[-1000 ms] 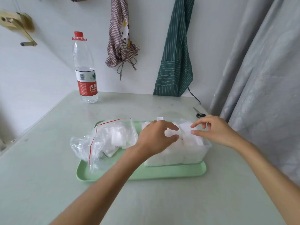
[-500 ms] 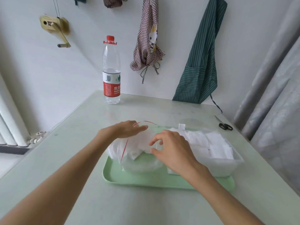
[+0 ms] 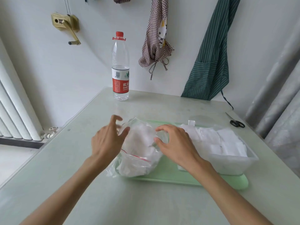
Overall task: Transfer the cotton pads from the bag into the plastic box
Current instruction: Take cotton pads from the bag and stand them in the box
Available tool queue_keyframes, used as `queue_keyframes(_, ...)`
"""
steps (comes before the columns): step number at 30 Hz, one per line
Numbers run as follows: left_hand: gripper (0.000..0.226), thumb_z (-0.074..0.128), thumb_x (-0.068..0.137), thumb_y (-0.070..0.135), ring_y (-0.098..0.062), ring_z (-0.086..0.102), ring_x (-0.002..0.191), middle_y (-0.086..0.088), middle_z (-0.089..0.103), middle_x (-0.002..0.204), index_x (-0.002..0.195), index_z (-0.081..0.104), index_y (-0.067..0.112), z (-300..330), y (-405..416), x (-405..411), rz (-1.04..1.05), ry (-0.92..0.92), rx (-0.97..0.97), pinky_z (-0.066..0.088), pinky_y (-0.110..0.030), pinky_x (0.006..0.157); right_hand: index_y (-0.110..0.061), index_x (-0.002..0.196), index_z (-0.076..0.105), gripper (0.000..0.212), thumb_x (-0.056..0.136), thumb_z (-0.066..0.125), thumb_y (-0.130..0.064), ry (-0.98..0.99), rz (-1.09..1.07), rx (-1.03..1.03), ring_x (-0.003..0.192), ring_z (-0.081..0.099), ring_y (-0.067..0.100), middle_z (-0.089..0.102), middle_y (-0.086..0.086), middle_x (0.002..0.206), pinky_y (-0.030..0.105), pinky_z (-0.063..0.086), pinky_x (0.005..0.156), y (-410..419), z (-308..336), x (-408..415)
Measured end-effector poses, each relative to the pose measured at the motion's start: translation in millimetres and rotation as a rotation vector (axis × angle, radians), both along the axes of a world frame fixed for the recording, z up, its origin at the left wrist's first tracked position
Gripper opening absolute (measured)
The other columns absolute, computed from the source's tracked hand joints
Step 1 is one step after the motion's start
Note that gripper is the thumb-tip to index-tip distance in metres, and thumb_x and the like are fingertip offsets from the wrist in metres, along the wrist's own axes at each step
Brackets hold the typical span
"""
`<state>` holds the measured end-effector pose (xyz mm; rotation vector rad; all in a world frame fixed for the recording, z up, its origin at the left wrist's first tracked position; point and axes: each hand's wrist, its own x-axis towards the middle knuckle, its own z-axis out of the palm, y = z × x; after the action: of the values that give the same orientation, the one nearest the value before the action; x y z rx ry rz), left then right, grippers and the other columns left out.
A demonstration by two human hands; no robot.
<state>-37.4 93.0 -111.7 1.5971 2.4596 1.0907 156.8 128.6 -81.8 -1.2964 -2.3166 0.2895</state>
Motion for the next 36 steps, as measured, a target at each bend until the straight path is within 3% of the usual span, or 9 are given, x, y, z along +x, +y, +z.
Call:
queue_keyframes(5, 0.015, 0.068, 0.085, 0.028, -0.017, 0.064, 0.087, 0.015, 0.067, 0.098, 0.098, 0.068, 0.034, 2, -31, 0, -0.258, 0.413, 0.239, 0.029, -0.017, 0.044, -0.028, 0.100, 0.069, 0.017, 0.083, 0.068, -0.029, -0.007, 0.049, 0.199, 0.091, 0.054, 0.008, 0.053, -0.013, 0.102, 0.024, 0.045, 0.071, -31, -4, 12)
queue_keyframes(9, 0.064, 0.039, 0.077, 0.075, -0.011, 0.061, 0.109, 0.020, 0.061, 0.124, 0.128, 0.053, 0.039, -4, -44, 4, -0.269, 0.340, -0.005, 0.043, -0.025, 0.064, -0.030, 0.114, 0.062, 0.024, 0.090, 0.059, -0.030, -0.100, 0.079, 0.077, 0.102, 0.060, 0.013, 0.055, -0.017, 0.121, 0.030, 0.047, 0.082, -38, -17, 16)
queue_keyframes(13, 0.099, 0.054, 0.062, 0.081, -0.011, 0.048, 0.127, 0.022, 0.033, 0.148, 0.146, 0.021, 0.041, -14, -50, -5, -0.425, 0.180, -0.259, 0.042, -0.026, 0.092, -0.030, 0.107, 0.067, 0.021, 0.095, 0.050, -0.033, -0.127, 0.057, 0.104, 0.101, 0.060, 0.014, 0.057, -0.015, 0.118, 0.028, 0.044, 0.076, -41, -17, 9)
queue_keyframes(21, 0.097, 0.068, 0.064, 0.068, -0.009, 0.038, 0.132, 0.019, 0.031, 0.149, 0.145, 0.024, 0.035, -7, -13, 0, -0.546, 0.171, -0.289, 0.039, -0.029, 0.099, -0.021, 0.104, 0.069, 0.030, 0.084, 0.061, -0.043, -0.420, -0.003, 0.170, 0.110, 0.040, 0.022, 0.046, -0.001, 0.115, 0.031, 0.030, 0.085, -6, -22, -26)
queue_keyframes(24, 0.095, 0.073, 0.064, 0.062, -0.013, 0.030, 0.134, 0.016, 0.031, 0.148, 0.144, 0.029, 0.033, -2, 0, 1, -0.518, 0.256, -0.321, 0.033, -0.030, 0.103, -0.020, 0.074, 0.070, 0.002, 0.074, 0.072, -0.021, -0.392, -0.033, 0.316, 0.094, 0.048, 0.024, 0.052, -0.001, 0.097, 0.029, 0.028, 0.071, -3, -24, -29)
queue_keyframes(26, 0.096, 0.075, 0.064, 0.060, -0.015, 0.029, 0.134, 0.015, 0.031, 0.147, 0.143, 0.030, 0.032, 1, 4, 3, -0.470, 0.290, -0.350, 0.031, -0.031, 0.103, -0.019, 0.054, 0.065, 0.016, 0.057, 0.079, -0.013, -0.318, -0.065, 0.359, 0.077, 0.050, 0.024, 0.052, -0.001, 0.080, 0.029, 0.032, 0.062, -3, -24, -27)
queue_keyframes(29, 0.095, 0.077, 0.062, 0.056, -0.016, 0.030, 0.132, 0.014, 0.033, 0.145, 0.142, 0.031, 0.031, 3, 7, 9, -0.403, 0.310, -0.344, 0.029, -0.029, 0.100, -0.018, 0.058, 0.065, 0.015, 0.056, 0.077, -0.010, -0.181, -0.043, 0.436, 0.073, 0.051, 0.024, 0.051, -0.001, 0.079, 0.030, 0.041, 0.058, -8, -21, -17)
queue_keyframes(32, 0.095, 0.080, 0.060, 0.051, -0.016, 0.033, 0.130, 0.013, 0.035, 0.144, 0.141, 0.034, 0.030, 1, 4, 14, -0.365, 0.270, -0.284, 0.031, -0.029, 0.098, -0.019, 0.065, 0.069, 0.009, 0.063, 0.077, -0.014, -0.093, -0.023, 0.433, 0.076, 0.052, 0.024, 0.052, -0.001, 0.081, 0.031, 0.042, 0.060, -12, -19, -6)
queue_keyframes(36, 0.096, 0.081, 0.061, 0.045, -0.016, 0.033, 0.130, 0.014, 0.032, 0.146, 0.143, 0.033, 0.029, -5, -2, 19, -0.381, 0.147, -0.277, 0.032, -0.030, 0.100, -0.021, 0.049, 0.063, 0.027, 0.054, 0.084, -0.037, -0.287, -0.086, 0.434, 0.072, 0.049, 0.024, 0.051, -0.002, 0.075, 0.032, 0.032, 0.064, -8, -16, -9)
